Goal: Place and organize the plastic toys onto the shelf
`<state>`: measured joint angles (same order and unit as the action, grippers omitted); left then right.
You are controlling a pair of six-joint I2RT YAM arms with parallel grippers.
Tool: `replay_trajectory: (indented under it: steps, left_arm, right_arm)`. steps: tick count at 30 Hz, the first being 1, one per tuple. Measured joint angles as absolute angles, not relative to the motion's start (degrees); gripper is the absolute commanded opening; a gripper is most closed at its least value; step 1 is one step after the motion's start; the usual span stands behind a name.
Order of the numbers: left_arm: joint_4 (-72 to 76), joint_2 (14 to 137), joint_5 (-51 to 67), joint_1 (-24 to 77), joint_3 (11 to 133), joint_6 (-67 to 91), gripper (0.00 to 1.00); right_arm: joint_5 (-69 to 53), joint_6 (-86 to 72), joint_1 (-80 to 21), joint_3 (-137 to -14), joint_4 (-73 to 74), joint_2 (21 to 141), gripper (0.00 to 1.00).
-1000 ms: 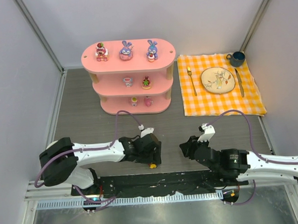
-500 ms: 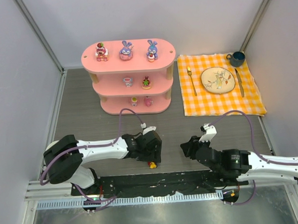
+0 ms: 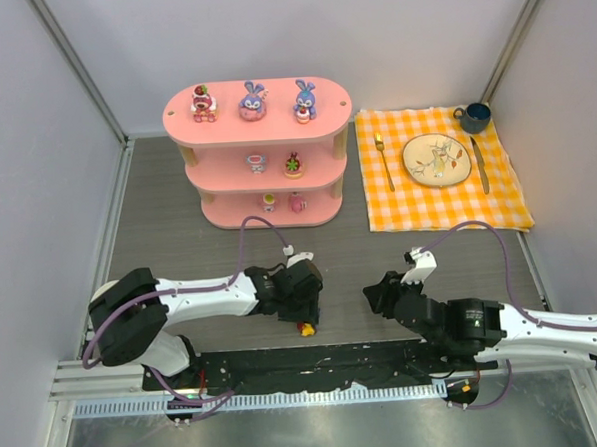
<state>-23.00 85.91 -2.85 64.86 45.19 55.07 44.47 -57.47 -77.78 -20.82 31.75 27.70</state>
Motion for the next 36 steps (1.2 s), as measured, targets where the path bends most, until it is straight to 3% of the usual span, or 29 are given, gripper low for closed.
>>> replay_trajectory:
  steps: [8, 15, 24, 31, 36]
  left_arm:
    - [-23.09, 84.36, -3.77, 64.79, 45.12, 53.71, 0.01]
    - [-22.57, 67.11, -13.72, 64.75, 42.68, 48.56, 0.0]
    - [-14.22, 40.03, -37.19, 64.69, 33.47, 34.81, 0.0]
    - [9.04, 35.22, -49.63, 61.01, 24.14, 15.2, 0.0]
    - [19.99, 39.4, -47.7, 52.1, 22.72, 7.07, 0.0]
  right_arm:
    - [44.47, -57.69, -77.78, -20.64, 31.99, 27.35, 0.43]
    - [44.49, -57.63, -77.78, -20.64, 32.16, 27.75, 0.43]
    - [44.49, -57.32, -77.78, -20.71, 32.23, 31.18, 0.44]
    - [44.53, -56.25, -77.78, -22.35, 32.18, 34.37, 0.44]
    - [45.01, -54.65, -77.78, -23.94, 32.14, 36.49, 0.44]
